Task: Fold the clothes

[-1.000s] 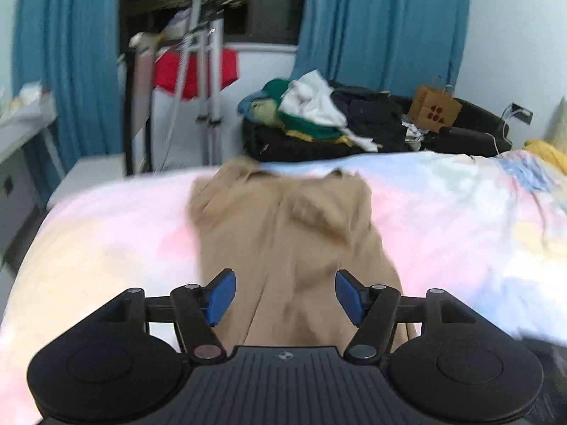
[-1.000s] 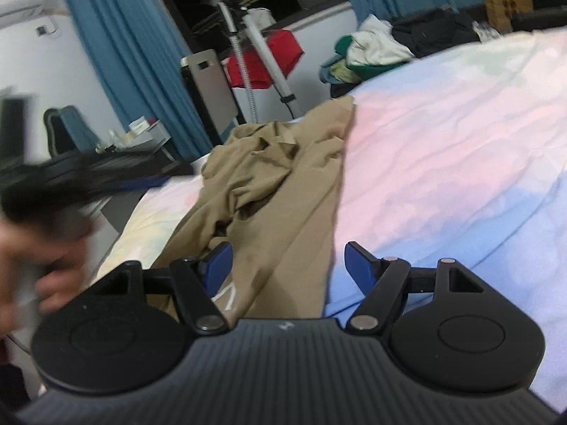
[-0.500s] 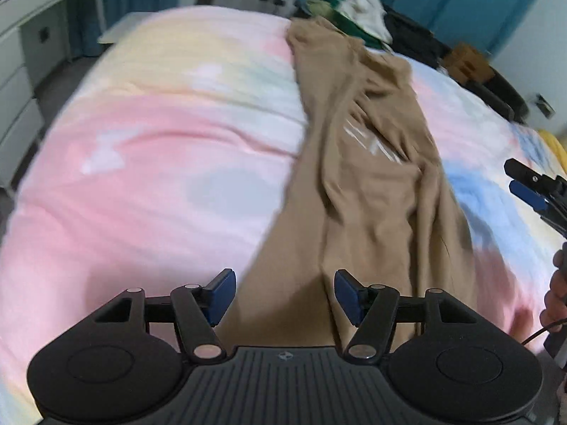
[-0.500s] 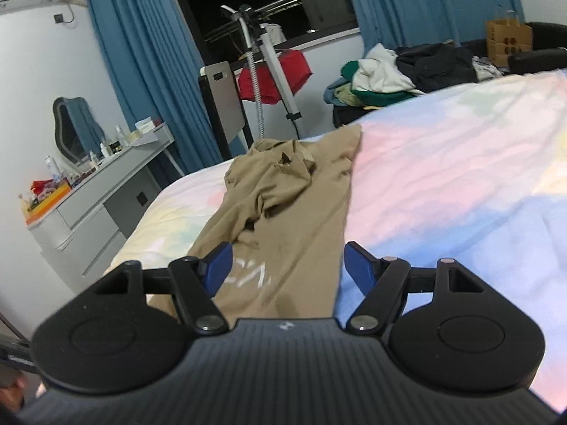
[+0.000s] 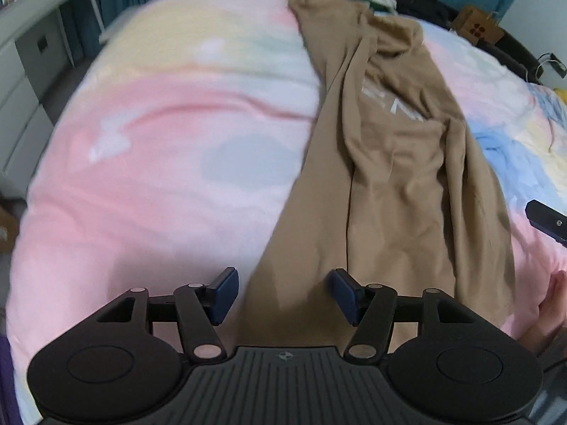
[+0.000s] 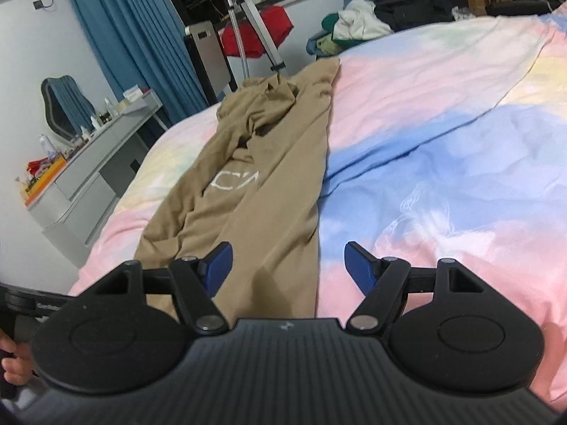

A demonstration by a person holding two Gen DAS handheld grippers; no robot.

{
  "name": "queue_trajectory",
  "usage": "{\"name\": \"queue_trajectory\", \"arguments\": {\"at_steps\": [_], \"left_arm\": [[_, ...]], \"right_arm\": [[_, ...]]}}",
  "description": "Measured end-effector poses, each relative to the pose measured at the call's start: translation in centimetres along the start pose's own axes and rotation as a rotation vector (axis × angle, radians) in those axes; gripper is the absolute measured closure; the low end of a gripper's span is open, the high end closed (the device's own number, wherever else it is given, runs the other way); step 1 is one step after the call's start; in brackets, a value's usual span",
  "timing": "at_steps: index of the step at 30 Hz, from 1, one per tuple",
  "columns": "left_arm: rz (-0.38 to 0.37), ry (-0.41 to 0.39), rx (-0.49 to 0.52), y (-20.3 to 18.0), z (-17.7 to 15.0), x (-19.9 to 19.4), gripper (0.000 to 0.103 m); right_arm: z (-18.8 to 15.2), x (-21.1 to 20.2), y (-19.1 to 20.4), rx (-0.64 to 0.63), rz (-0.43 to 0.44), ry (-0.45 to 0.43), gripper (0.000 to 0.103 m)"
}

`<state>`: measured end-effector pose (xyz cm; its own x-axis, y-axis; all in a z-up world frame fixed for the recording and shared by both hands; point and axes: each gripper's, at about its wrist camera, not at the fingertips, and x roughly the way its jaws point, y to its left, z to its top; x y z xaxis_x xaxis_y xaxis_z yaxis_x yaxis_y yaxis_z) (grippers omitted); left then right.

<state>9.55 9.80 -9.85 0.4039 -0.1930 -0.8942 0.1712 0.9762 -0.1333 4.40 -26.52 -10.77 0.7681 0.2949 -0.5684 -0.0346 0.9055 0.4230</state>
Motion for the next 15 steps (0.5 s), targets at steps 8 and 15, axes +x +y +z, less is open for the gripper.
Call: {"name": "queue_trajectory", "arguments": {"at_steps": [8,15], "left_arm": [[0.104,-0.008,0.115,-2.1,-0.3,-0.9,0.1],[0.171,-0.251,0.412,-9.1,-2.1,-7.8,0.101]], "right_arm": [[-0.1,0.0,-0.7,0.05,0.012,0.013,0.03],[0.0,-0.2,-0.8,0.056,0.023,0.004,0.03]]}}
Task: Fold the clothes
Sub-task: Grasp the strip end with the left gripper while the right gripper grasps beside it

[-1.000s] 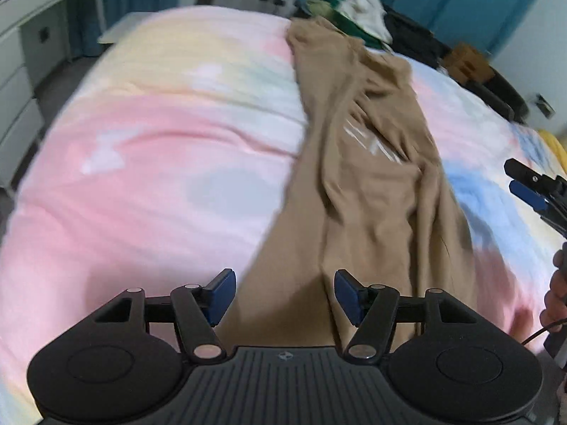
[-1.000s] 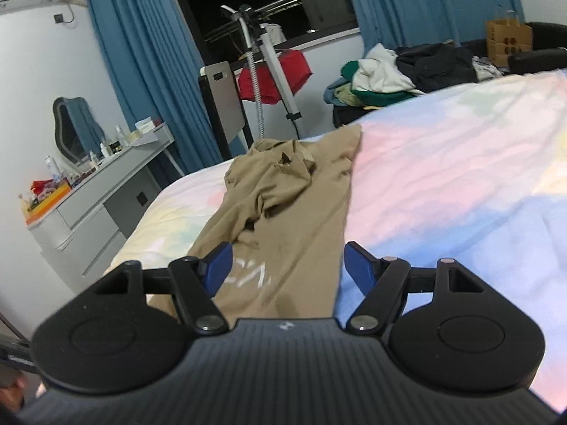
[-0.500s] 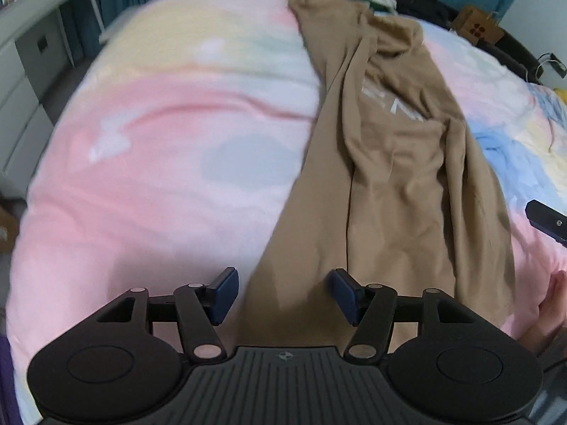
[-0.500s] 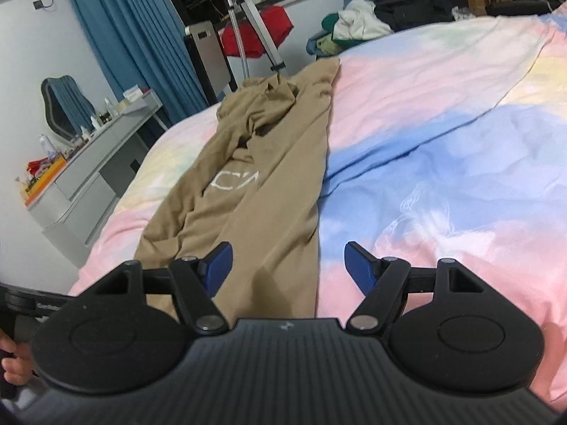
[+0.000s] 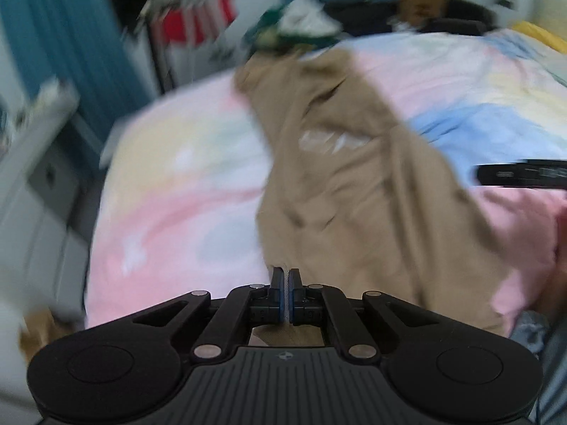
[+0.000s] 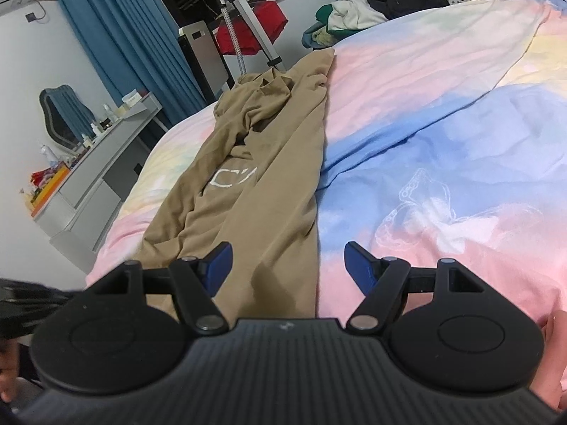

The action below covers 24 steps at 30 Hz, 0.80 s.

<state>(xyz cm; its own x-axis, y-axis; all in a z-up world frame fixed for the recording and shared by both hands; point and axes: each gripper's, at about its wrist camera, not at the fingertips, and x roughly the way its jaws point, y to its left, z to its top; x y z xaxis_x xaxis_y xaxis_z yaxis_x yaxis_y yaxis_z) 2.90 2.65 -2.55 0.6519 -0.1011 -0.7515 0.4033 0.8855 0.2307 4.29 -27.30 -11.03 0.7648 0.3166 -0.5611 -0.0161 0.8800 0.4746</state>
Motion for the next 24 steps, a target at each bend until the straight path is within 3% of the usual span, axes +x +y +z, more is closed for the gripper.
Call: {"name": "queue_trajectory", "arguments": {"at_steps": [6,11,13,14,15,16,17,18,22,24], "left_arm": [[-0.082,-0.059,0.267,-7.3,0.6,-0.7,0.101],[-0.165,0.023,0.259,-9.1,0.0,3.2,0.098],[-0.207,0.05,0.209,-8.2,-0.1,4.4,0.092],[-0.236,0.054,0.175,-7.5,-0.3,4.6,0.082],[-0.279,0.057,0.135,-6.8,-0.4,4.5,0.061],[-0.316,0.058,0.097,-6.0,-0.6,4.1,0.049],[-0.354,0.056,0.057,-5.2,-0.9,3.8,0.031],[-0.392,0.041,0.01,-4.2,-1.1,3.6,0.025],[-0.456,-0.021,-0.223,0.4,-2.4,2.8,0.022],[-0.394,0.011,-0.373,2.5,-2.9,3.7,0.022]], "right_arm": [[0.1,0.0,-0.5,0.029,0.015,0.006,0.03],[0.1,0.0,-0.7,0.044,0.014,0.015,0.03],[0.0,0.1,-0.8,0.052,0.015,0.022,0.03],[0.0,0.2,-0.9,0.056,0.017,0.026,0.03],[0.0,0.2,-1.0,0.06,0.021,0.031,0.03],[-0.1,0.3,-1.0,0.062,0.023,0.037,0.03],[-0.1,0.4,-1.1,0.064,0.026,0.042,0.03],[-0.1,0.5,-1.1,0.065,0.028,0.046,0.03],[-0.1,0.9,-1.1,0.074,0.047,0.07,0.03],[-0.2,1.2,-1.1,0.078,0.055,0.087,0.03]]}}
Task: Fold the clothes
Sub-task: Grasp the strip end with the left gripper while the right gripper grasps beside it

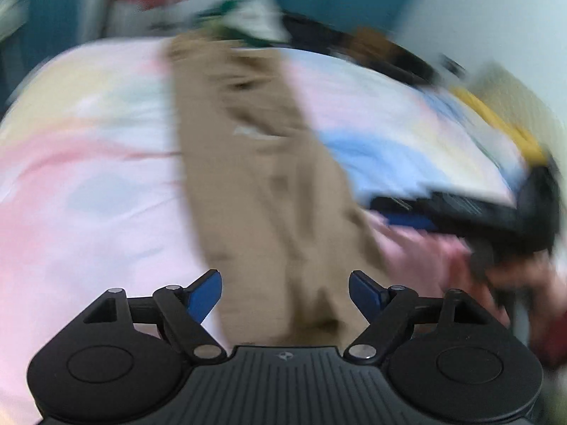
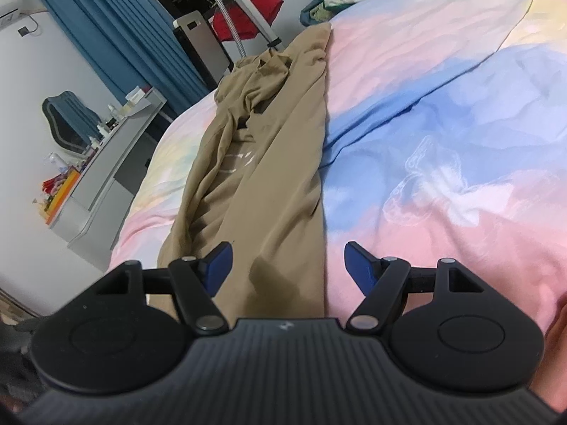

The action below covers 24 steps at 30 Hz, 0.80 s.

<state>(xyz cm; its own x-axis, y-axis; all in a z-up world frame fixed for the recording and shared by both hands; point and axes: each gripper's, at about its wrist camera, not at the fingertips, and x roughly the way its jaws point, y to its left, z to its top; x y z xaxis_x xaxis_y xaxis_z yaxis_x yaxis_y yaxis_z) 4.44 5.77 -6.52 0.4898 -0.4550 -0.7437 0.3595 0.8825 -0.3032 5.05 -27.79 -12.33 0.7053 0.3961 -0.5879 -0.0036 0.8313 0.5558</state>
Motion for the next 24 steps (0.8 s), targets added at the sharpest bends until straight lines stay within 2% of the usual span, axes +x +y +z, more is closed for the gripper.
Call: {"name": "queue_trajectory", "arguments": {"at_steps": [4,7,13,16,18,19,21,24], "left_arm": [[0.093,0.07,-0.136,1.9,0.5,1.8,0.028],[0.045,0.103,-0.158,2.0,0.5,2.6,0.03],[-0.042,0.132,-0.099,0.4,-0.5,3.7,0.036],[-0.081,0.14,-0.084,-0.1,-0.9,3.8,0.04],[-0.08,0.14,-0.063,-0.3,-1.4,4.0,0.049],[-0.078,0.138,-0.056,-0.4,-1.5,4.3,0.052],[-0.078,0.135,-0.05,-0.3,-1.6,4.2,0.07],[-0.082,0.124,-0.04,-0.4,-1.5,4.2,0.085]], "right_arm": [[-0.1,1.0,0.0,0.009,0.026,0.053,0.03],[-0.4,2.2,0.0,0.023,0.04,0.121,0.03],[-1.3,3.5,0.6,0.026,0.117,0.23,0.031],[-1.8,3.5,1.7,-0.046,0.098,0.253,0.041],[-2.0,3.2,2.0,-0.07,0.092,0.26,0.054],[-2.1,3.0,2.2,-0.08,0.091,0.263,0.058],[-2.2,2.6,2.5,-0.109,0.084,0.264,0.072],[-2.4,2.0,3.3,-0.155,0.063,0.254,0.086]]}}
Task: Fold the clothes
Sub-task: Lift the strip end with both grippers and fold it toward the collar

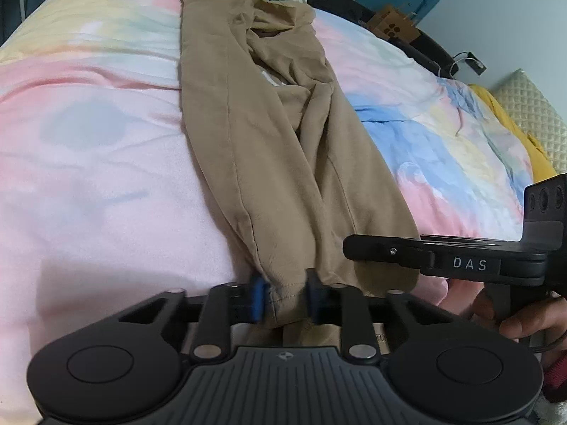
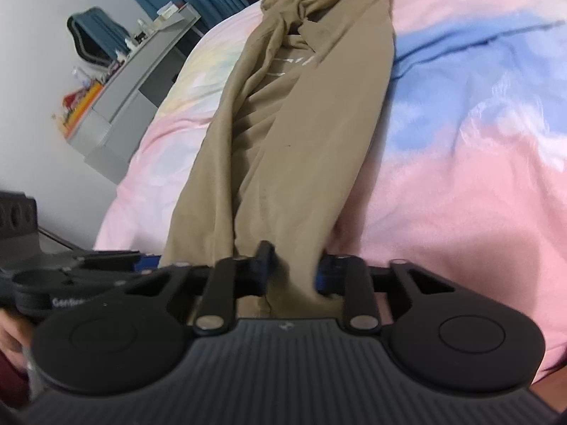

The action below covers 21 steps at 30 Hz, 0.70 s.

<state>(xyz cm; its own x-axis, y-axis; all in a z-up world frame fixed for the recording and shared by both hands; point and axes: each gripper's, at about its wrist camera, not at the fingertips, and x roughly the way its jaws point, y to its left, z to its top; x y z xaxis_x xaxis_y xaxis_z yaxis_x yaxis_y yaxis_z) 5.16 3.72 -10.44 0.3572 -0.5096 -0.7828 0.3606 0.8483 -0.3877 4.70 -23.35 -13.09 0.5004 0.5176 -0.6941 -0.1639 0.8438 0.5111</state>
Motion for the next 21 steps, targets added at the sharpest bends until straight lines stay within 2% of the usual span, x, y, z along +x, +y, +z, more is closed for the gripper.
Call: {"name": "queue_trajectory", "arguments": {"at_steps": [3,11,16,21], "left_arm": [[-0.019,-0.027,0.01,0.0,0.1,-0.4,0.092],[-0.082,-0.139,-0.009,-0.1,0.1,-4.3,0.095],[-0.098,-0.227,-0.011,-2.1,-0.3,-8.5,0.095],[-0.097,-0.282,0.034,-5.6,-1.6,-12.5,0.095]], "right_arm": [[-0.1,-0.9,0.3,0.0,0.003,-0.009,0.09],[0.1,-4.6,0.4,0.041,0.044,-0.074,0.093],[0.4,-8.5,-0.3,0.091,0.125,-0.158,0.094],[-0.3,-12.7,-0.5,0.109,0.2,-0.223,0.094]]}}
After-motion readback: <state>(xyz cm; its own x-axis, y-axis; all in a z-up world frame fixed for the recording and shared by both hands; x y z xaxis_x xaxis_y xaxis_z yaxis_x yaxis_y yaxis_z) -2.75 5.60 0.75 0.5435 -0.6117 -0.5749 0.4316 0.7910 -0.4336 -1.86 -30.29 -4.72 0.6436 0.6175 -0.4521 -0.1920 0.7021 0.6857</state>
